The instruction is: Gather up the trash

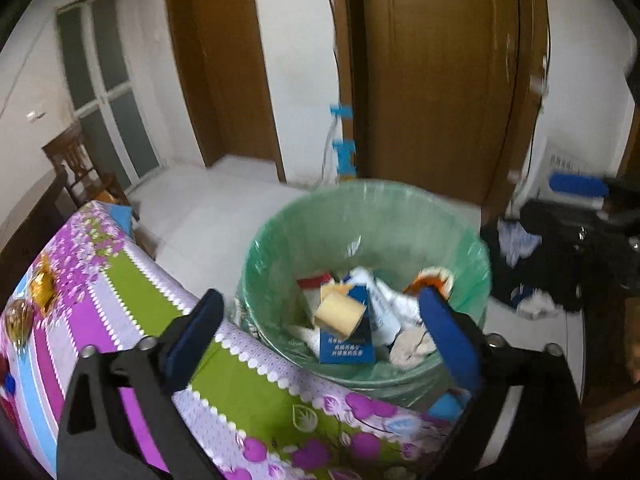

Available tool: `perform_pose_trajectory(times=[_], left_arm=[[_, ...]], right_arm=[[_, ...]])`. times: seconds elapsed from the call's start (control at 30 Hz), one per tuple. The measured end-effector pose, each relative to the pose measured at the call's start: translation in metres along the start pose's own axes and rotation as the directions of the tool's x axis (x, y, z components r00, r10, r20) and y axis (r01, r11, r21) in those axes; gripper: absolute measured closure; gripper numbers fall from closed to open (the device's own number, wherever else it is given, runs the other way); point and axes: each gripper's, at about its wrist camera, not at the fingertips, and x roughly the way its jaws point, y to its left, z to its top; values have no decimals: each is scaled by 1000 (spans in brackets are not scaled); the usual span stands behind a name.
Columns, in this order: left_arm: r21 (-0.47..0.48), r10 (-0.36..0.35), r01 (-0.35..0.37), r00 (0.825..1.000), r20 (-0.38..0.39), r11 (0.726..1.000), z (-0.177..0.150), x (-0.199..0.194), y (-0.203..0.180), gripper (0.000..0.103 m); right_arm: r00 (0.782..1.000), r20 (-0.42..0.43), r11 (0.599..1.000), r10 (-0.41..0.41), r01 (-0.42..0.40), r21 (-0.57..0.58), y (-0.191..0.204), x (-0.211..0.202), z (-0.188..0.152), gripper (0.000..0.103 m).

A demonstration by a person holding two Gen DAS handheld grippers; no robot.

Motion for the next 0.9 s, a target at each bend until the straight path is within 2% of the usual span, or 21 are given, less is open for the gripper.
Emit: perform_pose_trajectory(times=[0.07, 0.13, 0.23, 0.37, 0.47, 0.53, 0.7, 0.8, 0.9], left_arm=[[-43, 1, 1, 998, 60, 999, -4, -20, 2, 6], [-72, 3, 4, 994, 105, 997, -8, -36, 3, 6], [-88, 37, -22, 985, 170, 996, -18, -60, 4, 6], [-68, 78, -62, 963, 257, 996, -33, -90, -3, 6], [-72, 91, -74, 954, 287, 995, -44, -107, -2, 6], [-79, 108, -89, 954, 279, 993, -53, -118, -2, 6], [-70, 144, -130, 953, 266, 989, -76, -135, 0, 6], [-71, 177, -164, 949, 262, 984, -87, -143, 1, 6], [-112, 169, -146, 955, 242, 983, -94, -146, 9, 6]], right_arm=[[995, 87, 999, -43, 40, 32, -4, -22, -12, 5], [980, 176, 994, -95, 85, 65, -6, -44, -23, 5], [937, 298, 983, -183, 170, 68, 3, -77, -41, 5], [915, 293, 956, -276, 292, -13, 26, -95, -56, 5], [890, 352, 944, -291, 328, -47, 48, -112, -74, 5], [893, 344, 940, -290, 334, -75, 62, -118, -84, 5], [932, 239, 951, -272, 298, -82, 85, -115, -100, 5], [935, 214, 951, -281, 302, -69, 96, -112, -108, 5], [937, 207, 951, -283, 301, -64, 106, -114, -117, 5]])
